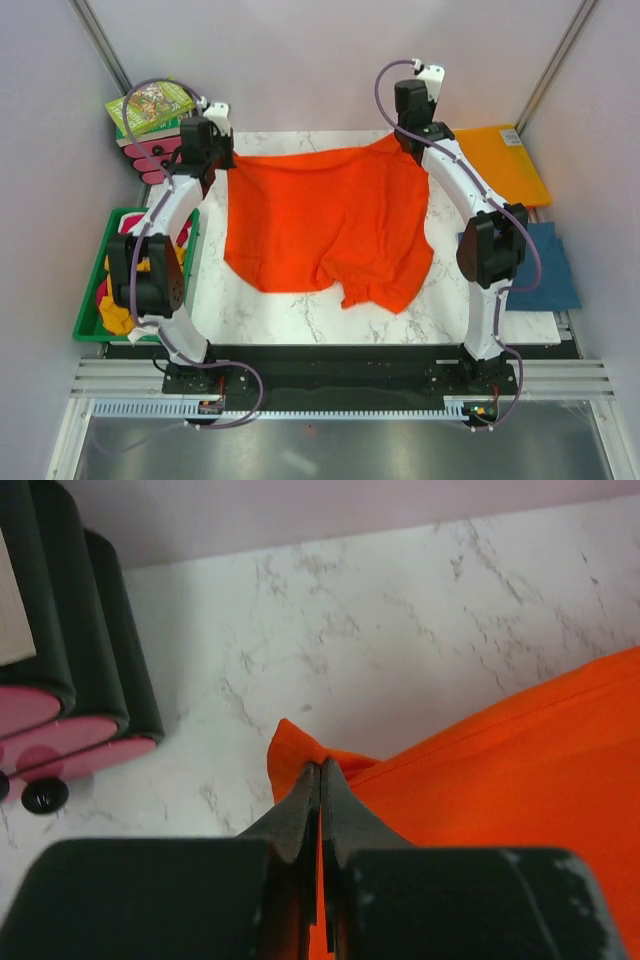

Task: Fold and stack the t-shirts
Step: Fold the tshirt

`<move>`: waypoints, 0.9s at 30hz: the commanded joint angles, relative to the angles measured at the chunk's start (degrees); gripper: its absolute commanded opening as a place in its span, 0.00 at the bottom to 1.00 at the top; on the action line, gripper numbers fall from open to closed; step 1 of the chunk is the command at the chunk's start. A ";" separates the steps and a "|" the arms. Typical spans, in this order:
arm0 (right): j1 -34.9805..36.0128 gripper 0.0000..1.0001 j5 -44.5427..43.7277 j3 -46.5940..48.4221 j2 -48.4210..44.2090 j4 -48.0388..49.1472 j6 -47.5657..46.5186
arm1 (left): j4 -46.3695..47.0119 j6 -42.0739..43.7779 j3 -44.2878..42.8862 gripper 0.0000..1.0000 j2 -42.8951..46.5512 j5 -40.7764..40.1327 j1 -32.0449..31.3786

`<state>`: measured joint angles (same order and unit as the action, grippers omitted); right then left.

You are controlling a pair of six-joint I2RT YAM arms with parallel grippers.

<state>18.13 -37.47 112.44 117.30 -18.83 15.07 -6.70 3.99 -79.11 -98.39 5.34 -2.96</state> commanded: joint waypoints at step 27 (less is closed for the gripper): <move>-0.64 0.00 -0.85 -27.17 -16.00 7.40 5.06 | -1.46 1.82 -7.64 0.02 -5.09 -12.29 0.68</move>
<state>17.76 -37.26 88.27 113.69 -15.99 18.83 -6.15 5.96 -86.41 -109.19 -6.11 -2.85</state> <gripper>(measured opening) 0.010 0.023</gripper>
